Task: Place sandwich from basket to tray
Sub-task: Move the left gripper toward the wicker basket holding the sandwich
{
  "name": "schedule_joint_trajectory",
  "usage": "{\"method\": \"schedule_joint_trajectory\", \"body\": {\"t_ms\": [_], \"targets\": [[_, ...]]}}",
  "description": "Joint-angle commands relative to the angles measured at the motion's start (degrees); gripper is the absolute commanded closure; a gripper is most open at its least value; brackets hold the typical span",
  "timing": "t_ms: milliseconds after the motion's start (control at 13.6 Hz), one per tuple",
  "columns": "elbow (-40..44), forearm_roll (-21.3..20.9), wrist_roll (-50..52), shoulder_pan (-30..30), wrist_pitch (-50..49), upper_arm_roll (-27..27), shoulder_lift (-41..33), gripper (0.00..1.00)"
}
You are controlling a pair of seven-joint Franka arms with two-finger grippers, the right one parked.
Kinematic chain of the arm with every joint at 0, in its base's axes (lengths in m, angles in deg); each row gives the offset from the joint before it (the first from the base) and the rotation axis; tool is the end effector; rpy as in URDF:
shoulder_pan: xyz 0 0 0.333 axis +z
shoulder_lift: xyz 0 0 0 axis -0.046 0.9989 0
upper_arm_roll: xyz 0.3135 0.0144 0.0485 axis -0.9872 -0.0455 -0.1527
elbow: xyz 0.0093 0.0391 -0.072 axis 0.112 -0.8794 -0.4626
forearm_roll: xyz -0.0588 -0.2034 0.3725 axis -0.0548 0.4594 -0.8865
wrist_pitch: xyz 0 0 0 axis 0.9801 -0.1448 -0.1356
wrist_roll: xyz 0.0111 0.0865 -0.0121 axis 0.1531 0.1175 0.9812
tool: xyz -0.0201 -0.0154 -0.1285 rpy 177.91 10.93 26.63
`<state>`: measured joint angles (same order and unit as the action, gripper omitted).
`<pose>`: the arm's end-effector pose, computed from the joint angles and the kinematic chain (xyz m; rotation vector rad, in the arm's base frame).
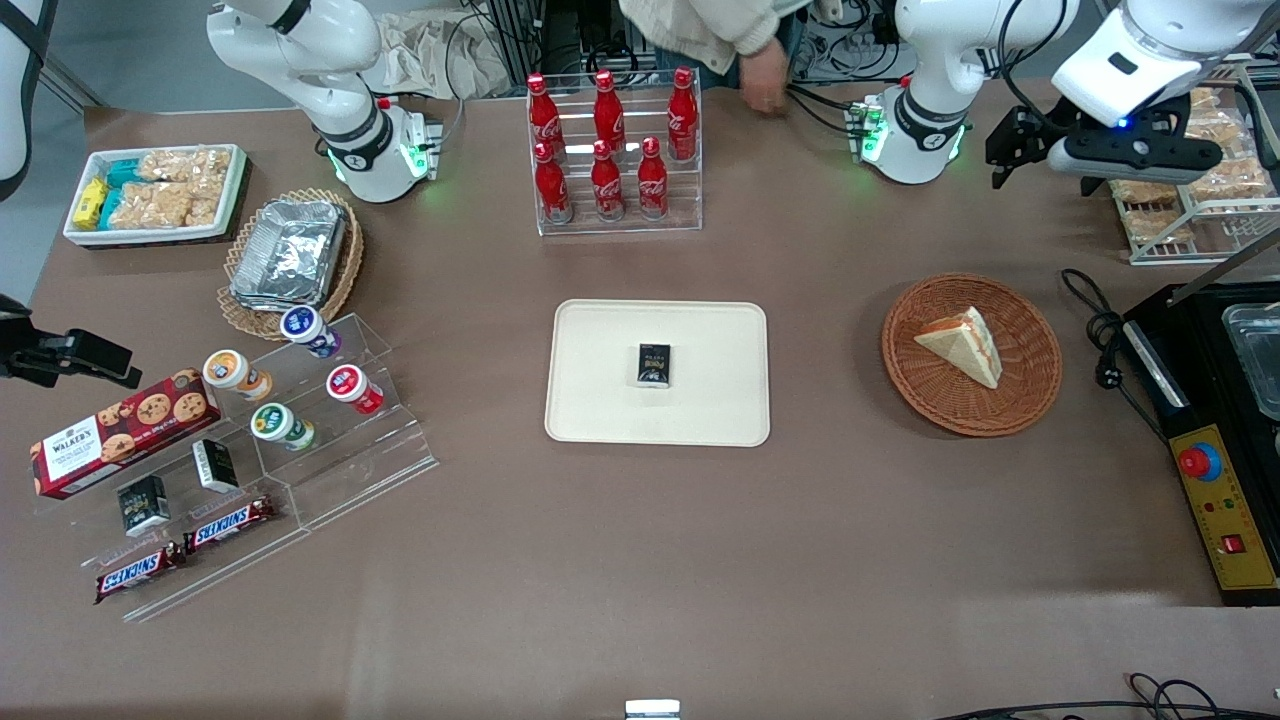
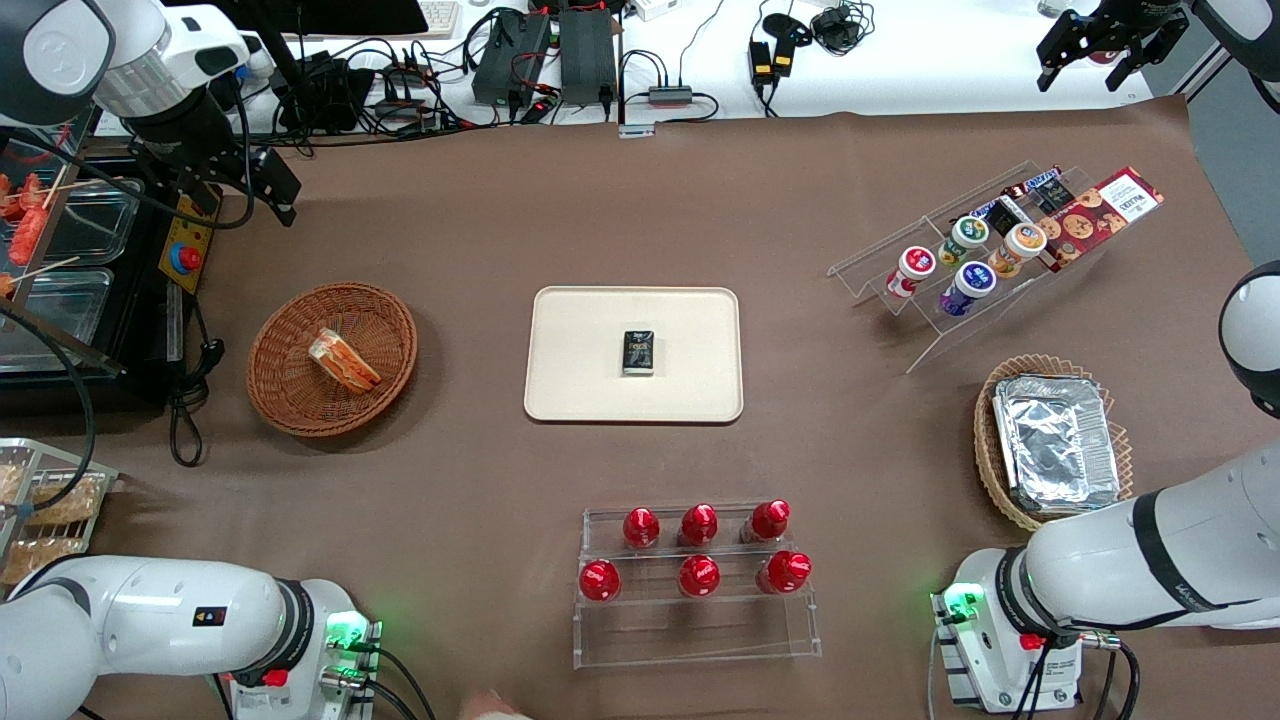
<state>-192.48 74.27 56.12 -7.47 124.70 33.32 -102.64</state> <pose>0.4602 -0.0934 0.6028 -3.1264 0.2470 0.0165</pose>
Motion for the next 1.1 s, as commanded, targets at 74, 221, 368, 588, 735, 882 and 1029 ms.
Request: {"method": "schedule_joint_trajectory", "body": {"t_ms": [74,221,368,588,735,882,1029], "targets": [[4.25,-0.49,1.91,0.44,-0.83,0.04,3.67,0.0],[4.17,-1.62,6.46,0.44,-0.91,-0.05,3.67,0.0],[3.99,-2.95,8.07,0.44,-2.05,-3.63,3.67,0.0],[3.38,-3.48,14.98,0.61,-2.5,-11.18,3.58,0.0],[2.07,-3.92,20.69,0.61,-2.58,-14.97,3.14,0.0],[0.83,-3.92,27.81,0.53,-2.5,-15.52,3.14,0.0],[-1.18,-3.92,31.08,0.44,-2.32,-15.17,2.97,0.0]]}}
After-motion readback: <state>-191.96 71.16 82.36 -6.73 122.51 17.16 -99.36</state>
